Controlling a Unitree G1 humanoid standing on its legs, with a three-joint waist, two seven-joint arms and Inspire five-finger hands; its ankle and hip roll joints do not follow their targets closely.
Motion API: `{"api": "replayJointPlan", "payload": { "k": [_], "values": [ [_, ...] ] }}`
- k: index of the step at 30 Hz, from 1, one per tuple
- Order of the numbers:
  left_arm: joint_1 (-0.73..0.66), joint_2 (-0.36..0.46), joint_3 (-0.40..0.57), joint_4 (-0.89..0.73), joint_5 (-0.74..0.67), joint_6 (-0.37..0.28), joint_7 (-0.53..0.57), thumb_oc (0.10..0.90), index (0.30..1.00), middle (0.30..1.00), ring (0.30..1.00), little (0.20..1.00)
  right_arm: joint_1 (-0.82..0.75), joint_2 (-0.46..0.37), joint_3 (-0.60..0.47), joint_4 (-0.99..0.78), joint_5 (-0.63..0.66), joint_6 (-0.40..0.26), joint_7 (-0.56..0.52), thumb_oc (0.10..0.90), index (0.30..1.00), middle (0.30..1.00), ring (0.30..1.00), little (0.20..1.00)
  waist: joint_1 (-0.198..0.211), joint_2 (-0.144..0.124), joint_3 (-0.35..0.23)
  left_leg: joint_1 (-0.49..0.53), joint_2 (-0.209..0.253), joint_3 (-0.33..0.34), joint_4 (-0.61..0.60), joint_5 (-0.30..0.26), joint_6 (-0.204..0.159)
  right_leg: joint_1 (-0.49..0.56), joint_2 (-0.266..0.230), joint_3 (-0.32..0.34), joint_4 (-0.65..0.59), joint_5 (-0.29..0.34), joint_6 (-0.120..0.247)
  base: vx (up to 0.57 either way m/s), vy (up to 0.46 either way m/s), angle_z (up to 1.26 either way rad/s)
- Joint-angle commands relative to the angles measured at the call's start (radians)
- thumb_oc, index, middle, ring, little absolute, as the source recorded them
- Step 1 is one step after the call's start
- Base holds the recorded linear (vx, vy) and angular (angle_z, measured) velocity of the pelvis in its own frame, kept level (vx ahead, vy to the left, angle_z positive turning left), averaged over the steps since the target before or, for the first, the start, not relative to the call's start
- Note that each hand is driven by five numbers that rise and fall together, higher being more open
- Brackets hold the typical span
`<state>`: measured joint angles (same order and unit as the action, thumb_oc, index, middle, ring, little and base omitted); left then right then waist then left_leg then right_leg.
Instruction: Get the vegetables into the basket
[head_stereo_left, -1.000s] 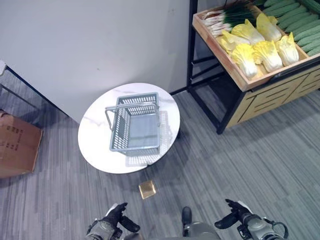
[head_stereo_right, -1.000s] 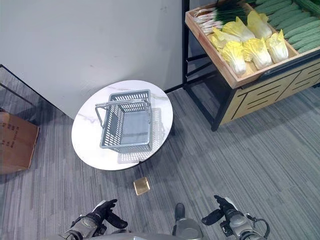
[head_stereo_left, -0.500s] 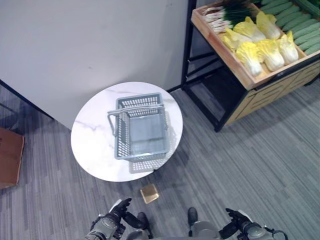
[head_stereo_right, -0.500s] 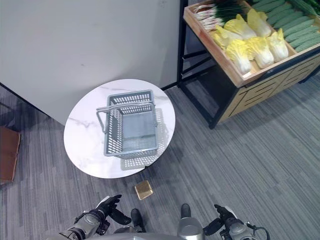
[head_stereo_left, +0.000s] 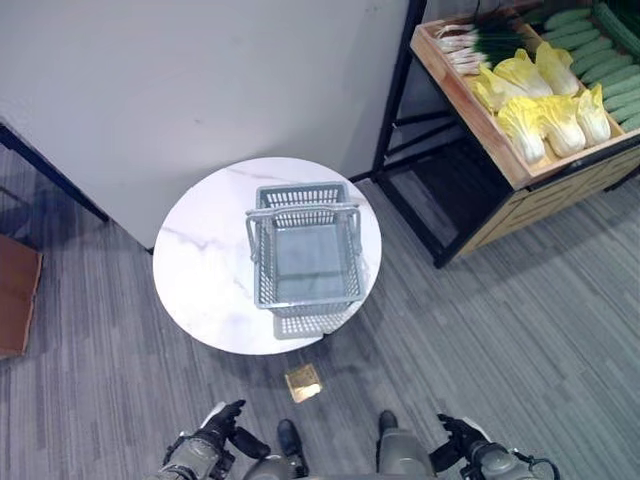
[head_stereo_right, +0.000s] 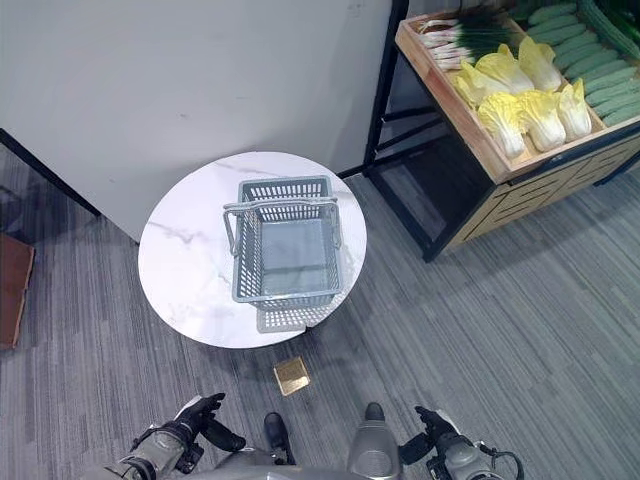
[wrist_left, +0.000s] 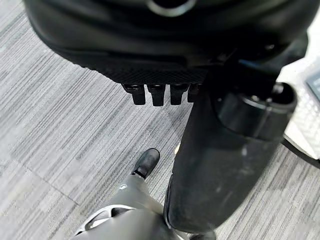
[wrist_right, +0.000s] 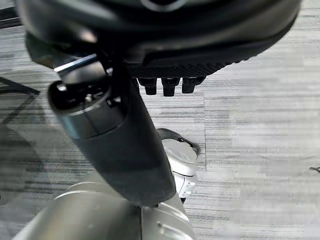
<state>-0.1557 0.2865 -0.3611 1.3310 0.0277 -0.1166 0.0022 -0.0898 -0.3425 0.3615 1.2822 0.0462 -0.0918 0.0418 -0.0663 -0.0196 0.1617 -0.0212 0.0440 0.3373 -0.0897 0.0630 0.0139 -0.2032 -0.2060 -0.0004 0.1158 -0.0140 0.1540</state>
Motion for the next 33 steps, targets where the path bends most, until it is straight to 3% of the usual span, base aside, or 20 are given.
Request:
{"api": "replayJointPlan", "payload": {
  "k": [1,3,8,9,10,15,16,17,18,23,28,33],
  "values": [
    [-0.009,0.024,0.011,-0.001,-0.018,-0.014,0.012,0.900,1.000,1.000,1.000,1.000,-0.039,0.000,0.007,0.016,0.029,-0.025,-0.007,0.900,1.000,1.000,1.000,1.000,0.014,-0.005,0.002,0.034,0.066,-0.003,0.002,-0.007,-0.106,0.024,0.004,0.003,-0.112,0.171,0.030,0.08,-0.323,0.44],
    [-0.008,0.020,0.027,-0.003,-0.038,-0.017,0.015,0.900,1.000,1.000,1.000,1.000,-0.031,-0.012,-0.006,0.028,0.039,-0.029,-0.010,0.900,1.000,1.000,1.000,1.000,0.023,-0.007,-0.018,0.037,0.091,-0.018,0.002,0.007,-0.126,0.067,0.026,-0.034,-0.150,0.165,0.018,0.09,-0.250,0.23],
    [-0.013,0.019,0.052,-0.034,-0.075,-0.033,0.043,0.900,1.000,1.000,1.000,1.000,-0.023,-0.038,-0.022,0.040,0.035,-0.040,-0.030,0.900,1.000,1.000,1.000,1.000,0.031,0.000,-0.043,0.049,0.105,-0.048,0.002,0.017,-0.142,0.128,0.043,-0.080,-0.182,0.150,0.005,0.08,-0.132,0.24],
    [-0.129,0.049,0.043,-0.014,-0.065,-0.008,0.092,0.900,1.000,1.000,1.000,1.000,-0.034,-0.045,-0.008,0.047,0.021,-0.036,-0.034,0.900,1.000,1.000,1.000,1.000,0.011,-0.002,-0.058,0.061,0.112,-0.039,0.002,0.016,-0.151,0.142,0.051,-0.075,-0.189,0.147,0.005,0.10,-0.116,0.30],
    [-0.045,0.020,0.080,-0.085,-0.133,-0.058,0.109,0.900,1.000,1.000,1.000,1.000,-0.044,-0.066,-0.034,0.033,-0.005,-0.048,-0.101,0.900,1.000,1.000,1.000,1.000,0.023,-0.010,-0.066,0.067,0.122,-0.041,0.002,0.015,-0.154,0.153,0.057,-0.085,-0.193,0.144,0.002,0.10,-0.142,0.17],
    [0.024,0.040,0.070,-0.167,-0.125,-0.099,0.124,0.900,1.000,1.000,1.000,1.000,-0.064,-0.245,-0.084,-0.019,-0.118,-0.075,-0.183,0.900,1.000,1.000,1.000,1.000,0.050,-0.011,-0.074,0.059,0.122,-0.081,0.002,0.025,-0.157,0.184,0.053,-0.127,-0.197,0.134,0.005,0.01,-0.074,0.19],
    [0.024,0.039,0.070,-0.167,-0.125,-0.099,0.124,0.900,1.000,1.000,1.000,1.000,-0.063,-0.246,-0.085,-0.020,-0.119,-0.075,-0.183,0.900,1.000,1.000,1.000,1.000,0.050,-0.010,-0.073,0.059,0.122,-0.081,0.002,0.025,-0.157,0.185,0.053,-0.128,-0.197,0.134,0.005,-0.01,-0.013,0.33],
    [0.029,0.041,0.073,-0.158,-0.130,-0.105,0.132,0.900,1.000,1.000,1.000,1.000,-0.113,-0.306,-0.088,-0.052,-0.149,-0.081,-0.211,0.900,1.000,1.000,1.000,1.000,0.055,-0.014,-0.076,0.059,0.119,-0.087,0.002,0.024,-0.156,0.188,0.049,-0.133,-0.194,0.136,0.008,-0.01,-0.003,0.21],
    [0.028,0.041,0.074,-0.158,-0.130,-0.105,0.132,0.900,1.000,1.000,1.000,1.000,-0.113,-0.307,-0.087,-0.053,-0.149,-0.081,-0.211,0.900,1.000,1.000,1.000,1.000,0.055,-0.014,-0.075,0.060,0.119,-0.088,0.002,0.024,-0.156,0.189,0.049,-0.133,-0.194,0.135,0.008,-0.01,-0.008,0.05],
    [0.052,0.019,0.124,-0.082,-0.155,-0.088,0.126,0.900,1.000,1.000,1.000,1.000,-0.255,-0.456,-0.043,-0.458,-0.337,-0.082,-0.300,0.900,1.000,1.000,1.000,1.000,0.071,-0.025,-0.088,0.065,0.112,-0.090,0.002,0.014,-0.150,0.196,0.041,-0.131,-0.196,0.143,0.012,0.01,0.008,-0.02],
    [0.064,-0.003,0.124,-0.024,-0.163,-0.061,0.087,0.900,1.000,1.000,1.000,1.000,-0.446,-0.490,0.071,-0.568,-0.399,-0.079,-0.311,0.900,1.000,1.000,1.000,1.000,0.099,-0.027,-0.092,0.059,0.113,-0.095,0.002,0.014,-0.151,0.200,0.039,-0.138,-0.201,0.146,0.010,0.01,0.006,0.00],
    [0.073,-0.017,0.103,-0.014,-0.170,-0.048,0.064,0.900,1.000,1.000,1.000,1.000,-0.591,-0.455,0.165,-0.659,-0.386,-0.088,-0.285,0.900,1.000,1.000,1.000,1.000,0.119,-0.029,-0.083,0.047,0.118,-0.100,0.002,0.019,-0.154,0.197,0.041,-0.148,-0.203,0.146,0.008,0.00,-0.004,0.08]
  ]
}}
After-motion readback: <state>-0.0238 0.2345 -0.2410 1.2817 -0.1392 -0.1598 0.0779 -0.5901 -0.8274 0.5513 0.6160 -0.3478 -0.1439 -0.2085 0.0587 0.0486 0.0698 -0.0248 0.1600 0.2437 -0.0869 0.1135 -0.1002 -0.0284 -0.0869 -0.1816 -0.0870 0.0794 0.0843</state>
